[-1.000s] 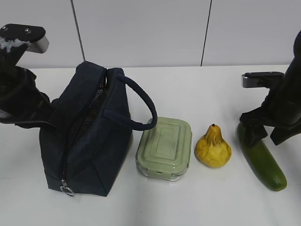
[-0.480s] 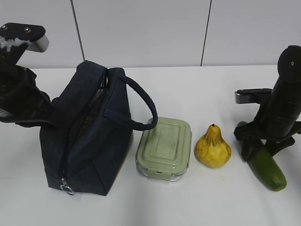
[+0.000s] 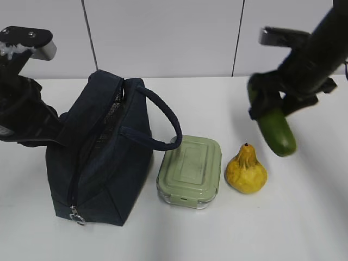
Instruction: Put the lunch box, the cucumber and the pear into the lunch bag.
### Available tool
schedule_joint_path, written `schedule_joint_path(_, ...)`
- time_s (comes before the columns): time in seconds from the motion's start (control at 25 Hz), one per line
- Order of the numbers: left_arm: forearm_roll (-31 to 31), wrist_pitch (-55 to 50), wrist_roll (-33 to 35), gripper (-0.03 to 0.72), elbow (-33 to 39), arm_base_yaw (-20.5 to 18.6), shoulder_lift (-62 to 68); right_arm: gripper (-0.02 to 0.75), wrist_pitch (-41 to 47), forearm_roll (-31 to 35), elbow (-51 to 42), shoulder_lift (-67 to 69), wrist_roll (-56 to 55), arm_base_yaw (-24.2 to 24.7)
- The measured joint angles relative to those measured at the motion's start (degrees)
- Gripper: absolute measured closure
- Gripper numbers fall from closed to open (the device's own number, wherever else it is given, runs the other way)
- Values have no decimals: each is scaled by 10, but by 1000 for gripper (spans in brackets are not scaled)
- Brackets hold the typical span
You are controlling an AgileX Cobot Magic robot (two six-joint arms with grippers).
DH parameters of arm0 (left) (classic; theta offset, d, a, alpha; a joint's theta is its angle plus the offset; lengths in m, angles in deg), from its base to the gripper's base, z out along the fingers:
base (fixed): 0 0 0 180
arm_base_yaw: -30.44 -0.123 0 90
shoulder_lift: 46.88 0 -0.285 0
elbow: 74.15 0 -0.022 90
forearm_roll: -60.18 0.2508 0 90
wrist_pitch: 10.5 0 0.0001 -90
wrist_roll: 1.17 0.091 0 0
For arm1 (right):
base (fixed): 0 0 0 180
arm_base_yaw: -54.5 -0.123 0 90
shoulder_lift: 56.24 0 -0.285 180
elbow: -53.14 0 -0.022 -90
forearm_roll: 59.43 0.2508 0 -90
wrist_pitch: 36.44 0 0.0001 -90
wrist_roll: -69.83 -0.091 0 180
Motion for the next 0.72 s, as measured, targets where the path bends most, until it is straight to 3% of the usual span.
schedule_joint_path(0.16, 0, 0, 0, 704, 0, 0, 0, 322, -13, 96, 69, -1, 19, -92)
schedule_joint_path(0.36, 1, 1, 0, 704, 0, 0, 0, 322, -116, 240, 102, 15, 60, -176)
schedule_joint_path(0.56, 1, 1, 0, 704, 0, 0, 0, 322, -198, 401, 104, 68, 166, -211)
schedule_joint_path(0.72, 1, 1, 0, 704, 0, 0, 0, 322, -220, 402, 104, 112, 189, -216)
